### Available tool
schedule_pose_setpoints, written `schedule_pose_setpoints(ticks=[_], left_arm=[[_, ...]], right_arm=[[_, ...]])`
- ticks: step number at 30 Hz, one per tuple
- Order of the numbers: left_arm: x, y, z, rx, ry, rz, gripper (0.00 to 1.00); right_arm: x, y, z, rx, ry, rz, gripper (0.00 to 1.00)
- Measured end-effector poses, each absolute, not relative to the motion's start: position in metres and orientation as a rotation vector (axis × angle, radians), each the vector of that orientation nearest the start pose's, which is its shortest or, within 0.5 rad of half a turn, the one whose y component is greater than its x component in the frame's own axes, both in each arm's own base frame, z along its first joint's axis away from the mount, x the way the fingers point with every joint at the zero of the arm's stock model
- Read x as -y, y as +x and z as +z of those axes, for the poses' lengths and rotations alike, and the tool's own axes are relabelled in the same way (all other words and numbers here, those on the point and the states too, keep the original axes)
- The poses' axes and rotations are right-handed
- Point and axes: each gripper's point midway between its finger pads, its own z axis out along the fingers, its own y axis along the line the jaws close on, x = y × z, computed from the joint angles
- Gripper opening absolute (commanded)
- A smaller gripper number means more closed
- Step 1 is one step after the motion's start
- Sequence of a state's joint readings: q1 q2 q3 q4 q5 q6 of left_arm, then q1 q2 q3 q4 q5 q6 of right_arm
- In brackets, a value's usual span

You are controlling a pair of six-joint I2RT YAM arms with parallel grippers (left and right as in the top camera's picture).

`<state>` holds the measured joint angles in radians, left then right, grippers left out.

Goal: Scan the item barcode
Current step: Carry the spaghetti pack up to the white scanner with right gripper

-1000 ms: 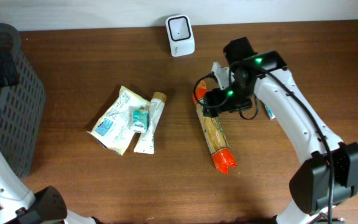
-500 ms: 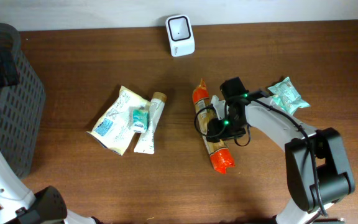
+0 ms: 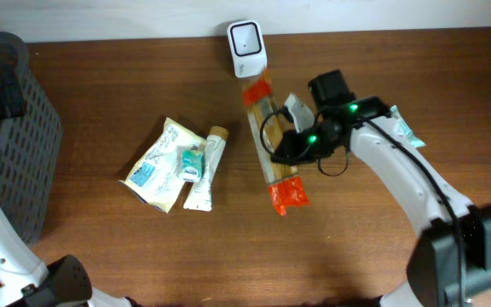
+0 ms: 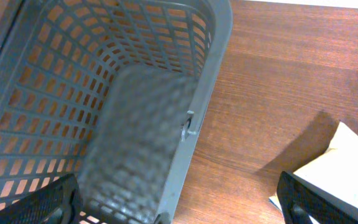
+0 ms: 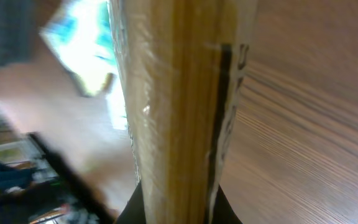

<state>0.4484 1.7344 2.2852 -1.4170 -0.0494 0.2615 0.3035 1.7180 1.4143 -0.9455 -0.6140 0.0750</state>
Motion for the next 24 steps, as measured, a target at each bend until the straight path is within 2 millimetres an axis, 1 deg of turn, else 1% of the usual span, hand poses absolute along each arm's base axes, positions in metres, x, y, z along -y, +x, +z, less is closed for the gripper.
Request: schedule_pose_setpoints(ticks=[1,2,3,4,8,10,11,12,13,14,15,16,17,18,19,21,22,23,24], left_arm=[[-0.181,0.356,0.366,-2.459,-0.254,0.373,0.99],[-0.181,0.356,0.366,-2.459,-0.254,0.373,0.99],[-0.181,0.356,0.366,-2.459,-0.253,0.373,0.99],[-0.181,0.356,0.366,-2.459,-0.253,0.373,0.99],[-0.181,0.356,0.366,-2.459,-0.253,0.373,0.99],[-0.181,0.356,0.366,-2.459,-0.253,0.373,0.99],[-0.181,0.356,0.366,-2.459,-0.254,0.373,0.99],[-0.181,0.356,0.366,-2.459,-0.253,0.373,0.99],[-0.181,0.356,0.366,-2.459,-0.253,0.372,0.99],[-0.181,0.357,0.366,-2.457,-0.253,0.374,0.99],[-0.181,0.357,0.367,-2.455,-0.254,0.376,0.99],[-0.181,0.357,0.366,-2.457,-0.253,0.374,0.99],[-0.181,0.357,0.366,-2.457,-0.254,0.374,0.99],[-0.181,0.357,0.367,-2.457,-0.253,0.374,0.99],[-0.181,0.357,0.366,-2.457,-0.253,0.374,0.99],[-0.181,0.356,0.366,-2.459,-0.254,0.373,0.99],[-0.181,0.356,0.366,-2.459,-0.253,0.373,0.99],[-0.181,0.356,0.366,-2.459,-0.253,0.373,0.99],[-0.181,0.356,0.366,-2.458,-0.254,0.374,0.99]], right_arm=[[-0.212,0.33,0.172,-2.709,-0.479,0.996,0.04],[-0.216,0.327,0.184,-2.672,-0.495,1.046,0.04],[-0.22,0.323,0.192,-2.651,-0.507,1.092,0.04],[-0.223,0.318,0.197,-2.644,-0.513,1.148,0.04],[-0.226,0.311,0.199,-2.652,-0.513,1.198,0.04],[-0.226,0.309,0.198,-2.676,-0.502,1.183,0.04],[-0.223,0.307,0.198,-2.72,-0.477,1.126,0.04],[-0.221,0.308,0.206,-2.757,-0.461,1.029,0.04],[-0.219,0.313,0.218,-2.761,-0.456,0.948,0.04],[-0.217,0.32,0.237,-2.757,-0.452,0.853,0.04],[-0.216,0.328,0.252,-2.747,-0.453,0.787,0.04],[-0.216,0.344,0.273,-2.706,-0.454,0.688,0.04],[-0.214,0.364,0.292,-2.649,-0.448,0.559,0.04],[-0.213,0.376,0.297,-2.628,-0.444,0.486,0.04],[-0.211,0.404,0.298,-2.575,-0.433,0.301,0.04],[-0.21,0.436,0.285,-2.529,-0.42,0.103,0.04],[-0.206,0.464,0.27,-2.475,-0.397,-0.089,0.04],[-0.204,0.49,0.244,-2.441,-0.388,-0.284,0.04],[-0.199,0.506,0.23,-2.407,-0.374,-0.419,0.04]])
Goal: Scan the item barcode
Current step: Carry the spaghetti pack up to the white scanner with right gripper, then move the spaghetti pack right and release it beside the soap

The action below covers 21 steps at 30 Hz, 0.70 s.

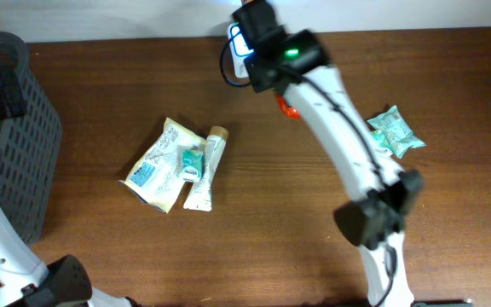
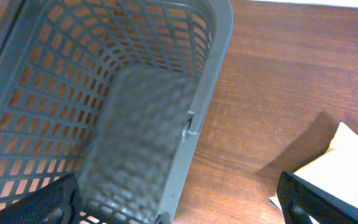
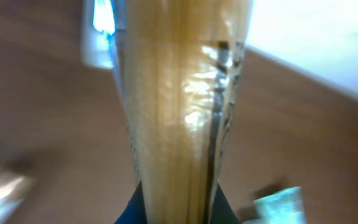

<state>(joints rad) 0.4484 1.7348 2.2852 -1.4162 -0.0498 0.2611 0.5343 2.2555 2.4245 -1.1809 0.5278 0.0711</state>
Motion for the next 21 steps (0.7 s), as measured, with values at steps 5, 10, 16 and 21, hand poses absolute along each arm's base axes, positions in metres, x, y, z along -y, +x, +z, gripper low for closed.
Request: schedule_pose_setpoints(ticks=[5,10,16,21], left_arm=[[-0.181,0.357,0.366,-2.46,-0.253,0.373,0.99],[-0.181,0.356,0.366,-2.46,-0.254,0.373,0.99],[-0.181,0.357,0.366,-2.46,-0.253,0.373,0.99],[-0.181,0.357,0.366,-2.46,-0.254,0.372,0.99]], right_arm=[[-0.183,0.589,0.186,-2.077,-0.292,-0.962,0.04],[-0.179,0.61,0.154,-1.966,-0.327,-1.212,0.04],[-0.177,0.61,0.138,-1.969,-0.37,-1.282,0.04],[-0.176,0.61,0.138,-1.969,-0.37,-1.287,0.04]])
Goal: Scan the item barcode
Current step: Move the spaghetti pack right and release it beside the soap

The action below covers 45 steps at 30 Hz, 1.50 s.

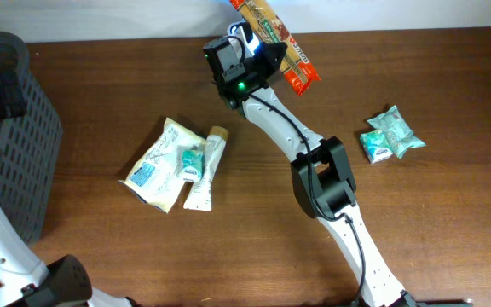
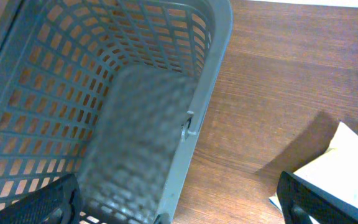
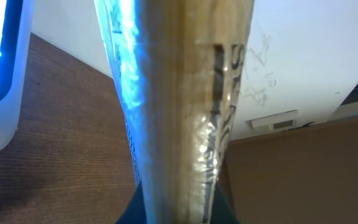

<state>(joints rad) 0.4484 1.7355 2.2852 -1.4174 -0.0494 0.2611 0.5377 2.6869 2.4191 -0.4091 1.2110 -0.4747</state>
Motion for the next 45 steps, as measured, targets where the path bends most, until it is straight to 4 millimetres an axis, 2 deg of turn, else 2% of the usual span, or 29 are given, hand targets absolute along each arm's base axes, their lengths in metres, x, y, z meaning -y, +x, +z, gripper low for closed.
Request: schedule_pose_setpoints(ticks=[6,8,11,12,13,16,18,19,20,21,23,24,26,27,28,31,32,33,34,35,37,39,41,44,45], left_arm=[[-0.181,0.356,0.366,-2.46,-0.253,0.373,0.99],[-0.181,0.356,0.366,-2.46,-0.253,0.373,0.99],[-0.181,0.356,0.366,-2.461,-0.253,0.372,0.99],[-0.181,0.357,0.366,-2.46,-0.253,0.373,0.99],[-0.181,0.356,0.366,-2.461,-0.253,0.373,0.99],[-0.181,0.357,0.366,-2.46,-0.253,0.373,0.99],[-0.181,0.356,0.366,-2.461,-0.253,0.373,0.99],[-0.181,0.357,0.366,-2.46,-0.253,0.373,0.99],[-0.181,0.356,0.366,-2.461,-0.253,0.372,0.99],[-0.181,0.356,0.366,-2.46,-0.253,0.373,0.99],[-0.181,0.357,0.366,-2.46,-0.253,0.373,0.99],[-0.181,0.357,0.366,-2.46,-0.253,0.373,0.99],[-0.181,0.356,0.366,-2.461,-0.253,0.372,0.99],[-0.181,0.356,0.366,-2.461,-0.253,0.373,0.99],[-0.181,0.357,0.366,-2.46,-0.253,0.373,0.99],[-0.181,0.357,0.366,-2.46,-0.253,0.373,0.99],[-0.181,0.357,0.366,-2.46,-0.253,0.373,0.99],[-0.181,0.357,0.366,-2.46,-0.254,0.372,0.99],[-0.181,0.356,0.366,-2.461,-0.254,0.372,0.99],[-0.181,0.357,0.366,-2.46,-0.254,0.372,0.99],[-0.181,0.357,0.366,-2.46,-0.254,0.372,0.99],[-0.181,0.357,0.366,-2.46,-0.253,0.373,0.99],[-0.181,0.357,0.366,-2.46,-0.254,0.372,0.99],[-0.181,0.357,0.366,-2.46,-0.254,0.372,0.99],[-0.181,0.357,0.366,-2.46,-0.253,0.373,0.99]], right_arm=[[-0.178,0.604,0.136,-1.979,-0.413,-1.325,0.04],[-0.181,0.592,0.123,-2.024,-0.523,-1.365,0.04],[-0.192,0.562,0.109,-2.157,-0.726,-1.293,0.04],[-0.195,0.543,0.116,-2.245,-0.788,-1.191,0.04],[-0.196,0.522,0.131,-2.331,-0.81,-1.074,0.04],[-0.192,0.473,0.197,-2.485,-0.721,-0.717,0.04],[-0.174,0.434,0.247,-2.583,-0.63,-0.425,0.04],[-0.16,0.416,0.257,-2.662,-0.575,-0.303,0.04],[-0.14,0.401,0.257,-2.756,-0.514,-0.236,0.04],[-0.122,0.396,0.249,-2.84,-0.439,-0.179,0.04],[-0.098,0.401,0.226,-2.936,-0.32,-0.122,0.04],[-0.081,0.398,0.2,-3.038,-0.239,-0.09,0.04],[-0.06,0.397,0.163,-3.132,-0.144,-0.059,0.04],[-0.053,0.401,0.145,-3.144,-0.109,-0.035,0.05],[-0.042,0.406,0.118,-3.152,-0.083,-0.01,0.05],[-0.012,0.398,0.066,-3.214,-0.03,0.009,0.06],[-0.006,0.398,0.059,-3.214,-0.017,0.015,0.25],[-0.001,0.399,0.057,-3.208,-0.002,0.022,0.59],[0.004,0.399,0.054,-3.205,0.023,0.039,0.75],[0.01,0.397,0.053,-3.213,0.046,0.042,0.81],[0.021,0.396,0.053,-3.214,0.09,0.045,0.82],[0.024,0.391,0.054,-3.23,0.107,0.059,0.82],[0.011,0.387,0.061,-3.251,0.102,0.163,0.82],[-0.045,0.411,0.09,-3.137,-0.012,0.418,0.82],[-0.077,0.419,0.097,-3.089,-0.091,0.496,0.82]])
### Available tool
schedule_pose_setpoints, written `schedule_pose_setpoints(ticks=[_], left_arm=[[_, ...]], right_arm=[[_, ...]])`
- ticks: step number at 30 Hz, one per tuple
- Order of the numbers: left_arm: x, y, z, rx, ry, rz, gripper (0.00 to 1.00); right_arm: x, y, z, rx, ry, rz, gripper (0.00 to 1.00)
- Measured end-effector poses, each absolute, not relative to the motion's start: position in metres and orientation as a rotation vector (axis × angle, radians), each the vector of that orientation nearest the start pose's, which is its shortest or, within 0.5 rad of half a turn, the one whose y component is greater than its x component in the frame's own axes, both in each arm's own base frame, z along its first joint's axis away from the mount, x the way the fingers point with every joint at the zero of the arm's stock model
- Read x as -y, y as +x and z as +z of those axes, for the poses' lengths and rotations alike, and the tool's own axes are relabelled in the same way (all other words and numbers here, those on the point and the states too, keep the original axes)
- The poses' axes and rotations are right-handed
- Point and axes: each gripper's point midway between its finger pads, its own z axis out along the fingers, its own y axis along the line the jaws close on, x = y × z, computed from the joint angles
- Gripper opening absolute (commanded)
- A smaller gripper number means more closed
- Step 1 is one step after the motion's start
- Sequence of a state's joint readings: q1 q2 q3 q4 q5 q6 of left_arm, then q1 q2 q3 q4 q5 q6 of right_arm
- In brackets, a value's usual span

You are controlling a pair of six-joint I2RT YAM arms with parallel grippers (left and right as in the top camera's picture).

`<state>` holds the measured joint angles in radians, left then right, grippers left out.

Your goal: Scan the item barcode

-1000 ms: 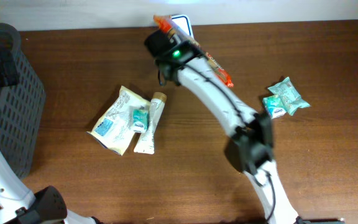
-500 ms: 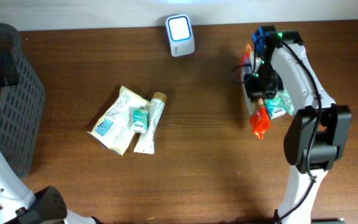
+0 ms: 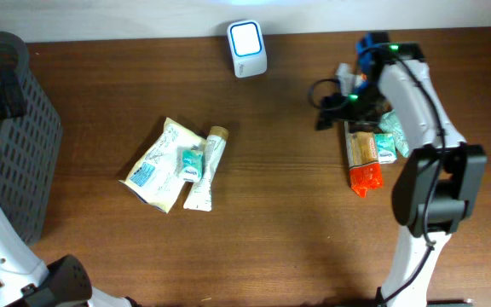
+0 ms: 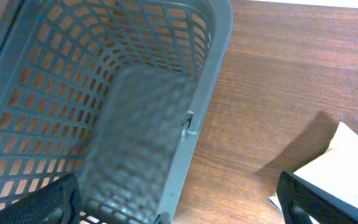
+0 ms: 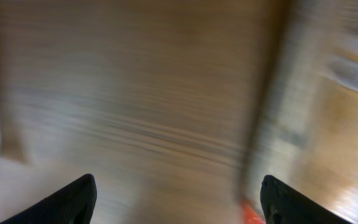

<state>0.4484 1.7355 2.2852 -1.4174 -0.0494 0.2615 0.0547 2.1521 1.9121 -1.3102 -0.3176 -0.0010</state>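
Note:
The item, a long clear packet of spaghetti [image 3: 362, 153] with red ends, lies flat on the table at the right. The white barcode scanner [image 3: 247, 38] stands at the back edge, its window lit. My right gripper [image 3: 329, 115] hovers just left of the packet's far end. In the blurred right wrist view that gripper [image 5: 179, 208] is open with nothing between its fingers, and the packet [image 5: 340, 124] is a tan smear at the right. My left gripper [image 4: 176, 208] is open over the grey basket [image 4: 210, 68] at the far left.
Teal snack packets [image 3: 388, 141] lie right beside the spaghetti. A cream pouch [image 3: 153, 158], a small teal box [image 3: 192, 162] and a tube [image 3: 205, 170] lie at centre left. The basket [image 3: 24, 145] fills the left edge.
The right gripper held the spaghetti packet up by the scanner; now the packet lies on the table at the right beside the teal packets, and the gripper is open next to it.
The right gripper was shut on the packet as it lay on the table below the scanner. It then held the packet up at the scanner, with blue light on the wrapper. Now the packet lies released at the right. The left arm stayed over the basket.

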Motion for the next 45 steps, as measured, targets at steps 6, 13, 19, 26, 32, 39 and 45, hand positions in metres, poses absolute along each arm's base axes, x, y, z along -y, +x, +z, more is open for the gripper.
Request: schedule_pose_setpoints(ticks=[6,13,19,26,32,39,45], left_arm=[[-0.181,0.357,0.366,-2.46,-0.253,0.373,0.99],[-0.181,0.357,0.366,-2.46,-0.254,0.372,0.99],[-0.181,0.357,0.366,-2.46,-0.253,0.373,0.99],[-0.181,0.357,0.366,-2.46,-0.253,0.373,0.99],[-0.181,0.357,0.366,-2.46,-0.254,0.372,0.99],[-0.181,0.356,0.366,-2.461,-0.254,0.372,0.99],[-0.181,0.357,0.366,-2.46,-0.254,0.372,0.99]], right_arm=[[-0.213,0.424,0.108,-2.939,-0.278,0.655,0.74],[-0.364,0.394,0.129,-2.687,-0.563,0.761,0.67],[-0.393,0.388,0.099,-2.73,-0.44,0.7,0.7],[-0.393,0.384,0.045,-2.863,-0.328,0.68,0.58],[-0.394,0.377,0.033,-2.907,-0.327,0.697,0.28],[-0.381,0.36,0.05,-2.991,-0.482,0.814,0.24],[-0.296,0.344,0.15,-3.003,-0.755,1.104,0.28]])
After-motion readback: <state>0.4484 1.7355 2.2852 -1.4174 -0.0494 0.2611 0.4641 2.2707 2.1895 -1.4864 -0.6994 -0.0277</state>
